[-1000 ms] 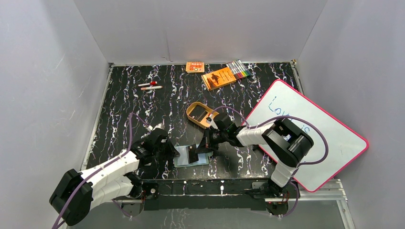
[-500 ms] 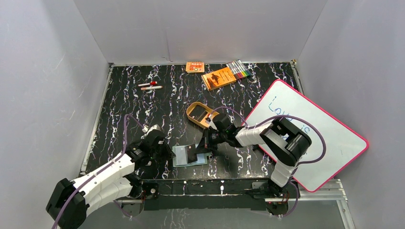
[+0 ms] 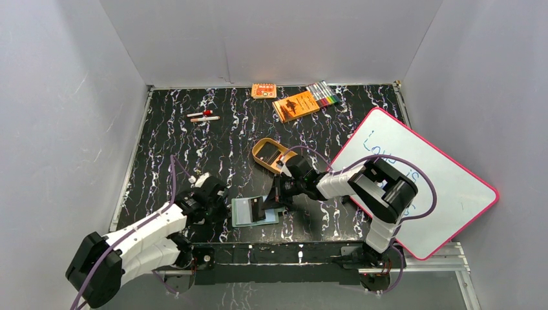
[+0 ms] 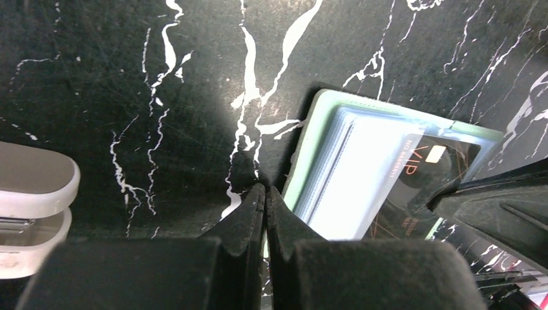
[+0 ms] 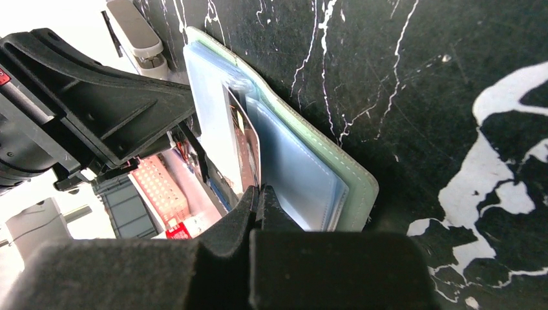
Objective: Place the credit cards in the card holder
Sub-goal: Insert the credit card into the card holder.
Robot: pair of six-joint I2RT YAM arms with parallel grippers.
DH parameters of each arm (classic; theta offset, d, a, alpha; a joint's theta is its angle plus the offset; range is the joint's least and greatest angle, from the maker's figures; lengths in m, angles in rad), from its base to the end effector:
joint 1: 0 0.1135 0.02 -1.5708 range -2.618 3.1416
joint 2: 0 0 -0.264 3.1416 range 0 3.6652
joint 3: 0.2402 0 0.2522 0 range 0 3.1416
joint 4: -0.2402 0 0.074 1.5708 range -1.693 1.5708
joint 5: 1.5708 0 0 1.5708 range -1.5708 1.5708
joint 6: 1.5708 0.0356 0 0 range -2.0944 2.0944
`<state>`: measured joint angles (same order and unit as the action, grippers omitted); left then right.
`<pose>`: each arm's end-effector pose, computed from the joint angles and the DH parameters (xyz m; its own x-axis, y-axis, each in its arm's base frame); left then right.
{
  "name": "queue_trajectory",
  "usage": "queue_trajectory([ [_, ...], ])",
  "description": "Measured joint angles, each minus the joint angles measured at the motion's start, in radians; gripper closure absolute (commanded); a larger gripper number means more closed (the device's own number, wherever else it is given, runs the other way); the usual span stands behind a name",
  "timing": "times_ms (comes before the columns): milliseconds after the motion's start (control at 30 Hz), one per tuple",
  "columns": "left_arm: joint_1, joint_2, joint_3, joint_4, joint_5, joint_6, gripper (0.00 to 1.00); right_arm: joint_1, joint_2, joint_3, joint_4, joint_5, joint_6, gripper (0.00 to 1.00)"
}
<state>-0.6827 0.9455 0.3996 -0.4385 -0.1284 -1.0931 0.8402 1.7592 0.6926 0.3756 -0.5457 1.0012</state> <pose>0.1320 -0.1015 0.1606 -0.8039 -0.4814 -0.3491 -0.3115 0.8410 -0.4424 0.2003 0.2512 0.1208 -0.9902 -0.0265 -0.1370 -0.1291 0.5467 0.8273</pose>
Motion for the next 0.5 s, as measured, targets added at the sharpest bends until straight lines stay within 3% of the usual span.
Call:
queue_trajectory([
  [500,0.001,0.053,0.001,0.091,0.026,0.015,1.00,0.024,0.031,0.020,0.017,0.008,0.034,1.00],
])
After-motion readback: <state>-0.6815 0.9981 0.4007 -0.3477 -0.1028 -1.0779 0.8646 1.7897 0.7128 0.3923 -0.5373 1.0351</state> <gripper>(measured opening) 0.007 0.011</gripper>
